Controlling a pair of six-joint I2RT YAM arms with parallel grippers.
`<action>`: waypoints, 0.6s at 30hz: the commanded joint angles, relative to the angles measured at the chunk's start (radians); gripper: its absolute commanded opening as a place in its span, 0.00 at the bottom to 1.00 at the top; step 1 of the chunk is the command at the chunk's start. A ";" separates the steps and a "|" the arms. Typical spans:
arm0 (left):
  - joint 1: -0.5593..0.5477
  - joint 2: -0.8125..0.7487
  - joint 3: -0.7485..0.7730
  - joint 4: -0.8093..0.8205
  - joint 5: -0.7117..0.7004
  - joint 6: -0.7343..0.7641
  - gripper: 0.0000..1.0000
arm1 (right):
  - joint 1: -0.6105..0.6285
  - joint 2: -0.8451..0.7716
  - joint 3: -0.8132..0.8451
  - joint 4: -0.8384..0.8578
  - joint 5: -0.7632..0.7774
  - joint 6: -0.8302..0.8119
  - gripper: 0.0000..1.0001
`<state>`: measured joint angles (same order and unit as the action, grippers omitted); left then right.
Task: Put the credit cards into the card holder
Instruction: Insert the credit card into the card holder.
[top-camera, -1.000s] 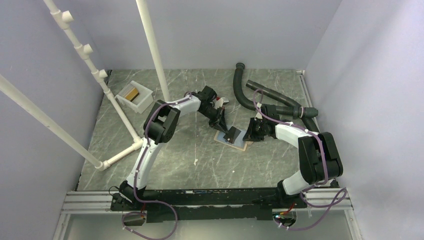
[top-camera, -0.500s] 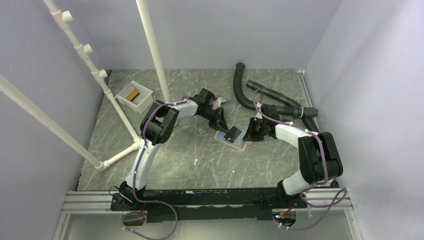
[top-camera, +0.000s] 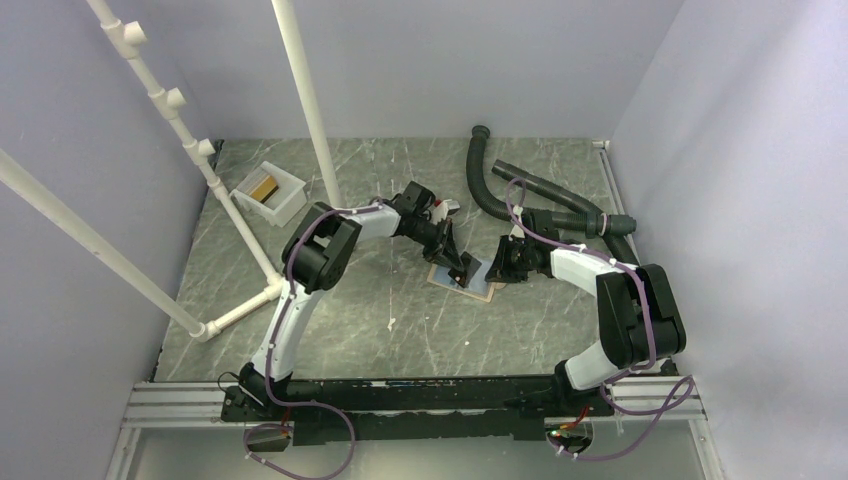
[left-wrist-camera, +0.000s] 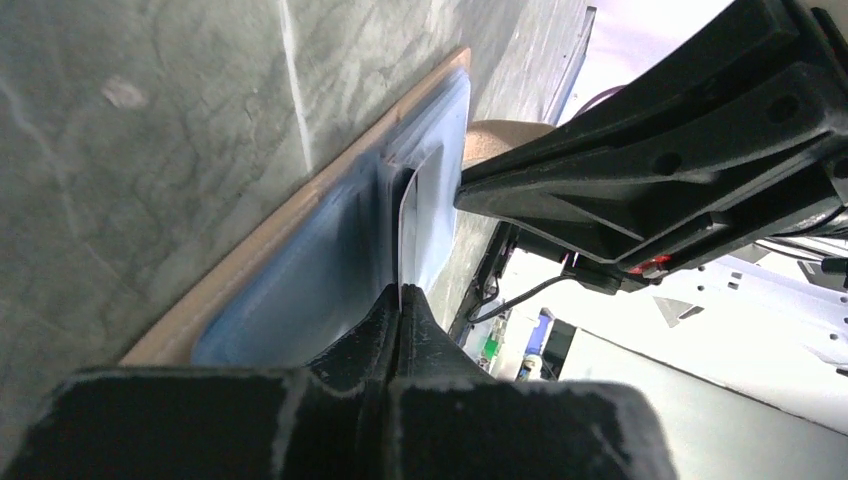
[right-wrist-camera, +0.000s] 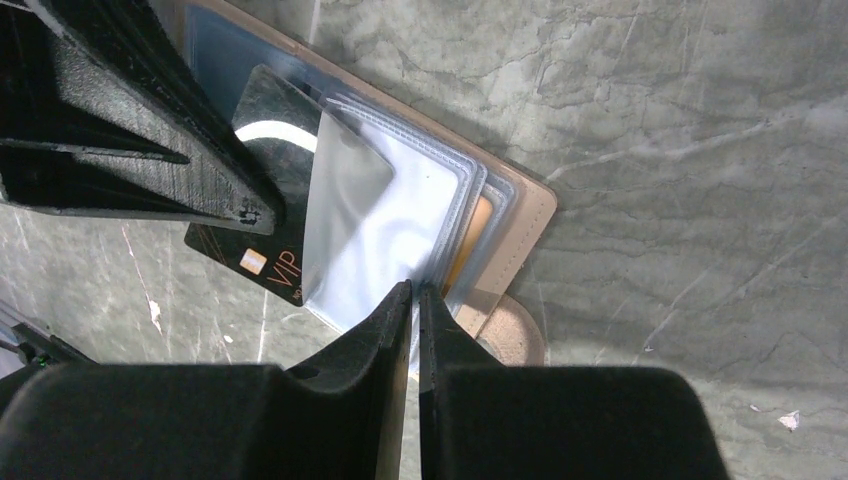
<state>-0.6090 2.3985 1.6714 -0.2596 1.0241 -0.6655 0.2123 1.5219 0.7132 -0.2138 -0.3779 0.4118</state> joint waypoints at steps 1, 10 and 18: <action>0.009 -0.076 -0.052 0.068 -0.036 0.000 0.00 | 0.007 0.003 -0.022 0.007 0.001 -0.019 0.10; 0.018 -0.049 0.008 0.021 -0.019 0.100 0.00 | 0.009 0.009 -0.024 0.013 -0.007 -0.019 0.10; 0.018 -0.034 0.048 -0.024 -0.065 0.153 0.00 | 0.013 0.021 -0.021 0.015 -0.016 -0.022 0.10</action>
<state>-0.5930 2.3688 1.6760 -0.2554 0.9974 -0.5823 0.2131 1.5238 0.7086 -0.1978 -0.3927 0.4110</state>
